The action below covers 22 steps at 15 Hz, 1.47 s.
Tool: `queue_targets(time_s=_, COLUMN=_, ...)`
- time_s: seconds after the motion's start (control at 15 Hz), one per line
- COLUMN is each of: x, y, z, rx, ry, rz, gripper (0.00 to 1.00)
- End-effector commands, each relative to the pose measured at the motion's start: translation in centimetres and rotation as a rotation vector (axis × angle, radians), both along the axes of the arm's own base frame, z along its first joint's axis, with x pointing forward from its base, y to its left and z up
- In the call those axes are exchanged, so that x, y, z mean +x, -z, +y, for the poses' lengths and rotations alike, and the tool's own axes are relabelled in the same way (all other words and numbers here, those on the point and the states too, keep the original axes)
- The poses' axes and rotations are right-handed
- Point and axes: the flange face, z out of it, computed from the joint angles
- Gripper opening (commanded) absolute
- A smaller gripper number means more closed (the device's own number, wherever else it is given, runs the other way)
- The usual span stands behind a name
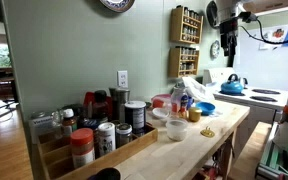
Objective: Pour the contents in the open jar into the clear bowl
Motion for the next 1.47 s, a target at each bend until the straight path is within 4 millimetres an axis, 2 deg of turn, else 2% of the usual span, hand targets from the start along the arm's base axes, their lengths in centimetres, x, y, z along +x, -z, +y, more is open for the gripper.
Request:
queue_targets(time_s=0.0, x=0.0, y=-0.1, z=0.0, rx=0.000, ry=0.000, rz=0.001, gripper=1.00)
queue_targets(time_s=0.2, x=0.0, y=-0.1, z=0.0, rx=0.000, ry=0.000, rz=0.001, gripper=1.00)
queue_targets(time_s=0.27, x=0.0, y=0.3, z=0.6, rx=0.012, ry=0.004, rz=0.009, gripper=1.00)
queue_targets(time_s=0.47, x=0.5, y=2.2, z=3.1, rx=0.078, ry=0.166, rz=0.043, gripper=1.00)
queue_targets(time_s=0.73, x=1.1, y=4.5, z=5.4, rx=0.138, ry=0.373, rz=0.079, gripper=1.00)
queue_targets(time_s=0.87, x=1.3, y=5.5, z=6.2, rx=0.203, ry=0.465, rz=0.041, gripper=1.00)
queue_targets(time_s=0.93, x=1.4, y=4.2, z=5.7, rx=0.160, ry=0.377, rz=0.059, gripper=1.00)
queue_targets(time_s=1.07, x=1.7, y=5.1, z=6.1, rx=0.183, ry=0.422, rz=0.050, gripper=1.00)
queue_targets(time_s=1.4, x=1.7, y=5.2, z=6.1, rx=0.189, ry=0.439, rz=0.050, gripper=1.00)
